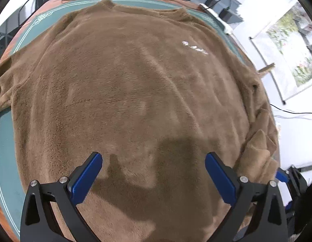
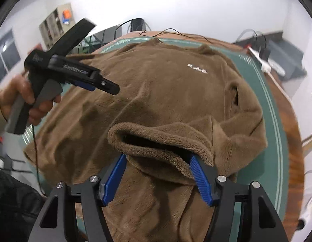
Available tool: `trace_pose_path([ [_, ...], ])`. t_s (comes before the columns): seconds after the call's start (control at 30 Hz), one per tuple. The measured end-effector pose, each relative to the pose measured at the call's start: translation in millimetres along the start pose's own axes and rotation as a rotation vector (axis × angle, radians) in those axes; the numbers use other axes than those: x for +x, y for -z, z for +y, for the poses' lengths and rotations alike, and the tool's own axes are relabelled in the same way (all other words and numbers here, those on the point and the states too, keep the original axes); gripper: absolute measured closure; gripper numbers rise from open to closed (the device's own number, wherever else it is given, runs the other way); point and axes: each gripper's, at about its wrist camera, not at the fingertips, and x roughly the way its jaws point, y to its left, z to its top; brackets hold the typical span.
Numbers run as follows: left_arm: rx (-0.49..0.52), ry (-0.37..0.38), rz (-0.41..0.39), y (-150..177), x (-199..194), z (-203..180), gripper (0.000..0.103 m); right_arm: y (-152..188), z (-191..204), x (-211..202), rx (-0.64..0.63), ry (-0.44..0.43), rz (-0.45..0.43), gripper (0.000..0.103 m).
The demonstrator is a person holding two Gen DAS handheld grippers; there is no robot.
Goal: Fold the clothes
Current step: 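Carry the held cuff across the sweatshirt body toward the left tool, then grasp the sleeve cuff with the left tool while the right tool releases it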
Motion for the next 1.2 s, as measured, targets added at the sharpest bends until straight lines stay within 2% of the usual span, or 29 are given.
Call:
trace_pose_path([
  [0.07,0.044,0.044,-0.013,4.9,-6.5,-6.8,0.001,3.3,-6.0,0.1,0.044,-0.020,0.003,0.030],
  [0.17,0.137,0.087,-0.014,15.8,-13.3,-23.4,0.001,5.4,-11.7,0.5,0.080,-0.037,0.008,0.029],
  [0.3,0.251,0.081,-0.004,29.7,-13.1,-43.0,0.001,7.8,-20.0,-11.7,0.140,-0.077,-0.013,0.029],
  [0.37,0.277,0.073,0.003,31.4,-7.3,-48.6,0.001,4.9,-26.4,-19.9,0.183,-0.105,-0.046,0.029],
  [0.47,0.248,0.087,0.013,34.0,-9.0,-44.8,0.001,-6.4,-40.7,-29.2,0.276,-0.177,-0.117,0.028],
  [0.53,0.242,0.102,0.003,34.8,-12.3,-45.6,0.001,-13.4,-51.3,-31.0,0.344,-0.225,-0.153,0.028],
  [0.63,0.284,0.117,-0.027,41.6,-24.5,-54.5,0.001,-13.8,-66.3,-33.2,0.437,-0.251,-0.187,0.028],
  [0.77,0.393,0.114,-0.052,54.8,-26.8,-83.4,0.001,-4.3,-82.2,-33.3,0.483,-0.140,-0.166,0.028],
  [0.87,0.502,0.114,-0.048,70.9,-22.5,-112.3,0.001,3.7,-96.9,-34.5,0.535,-0.089,-0.155,0.028],
  [1.03,0.670,0.052,-0.062,92.7,-7.9,-149.3,0.001,13.4,-108.5,-43.4,0.564,-0.060,-0.164,0.028],
  [1.2,0.699,-0.018,-0.089,81.5,16.4,-165.8,0.001,23.4,-110.2,-48.8,0.567,-0.051,-0.163,0.028],
])
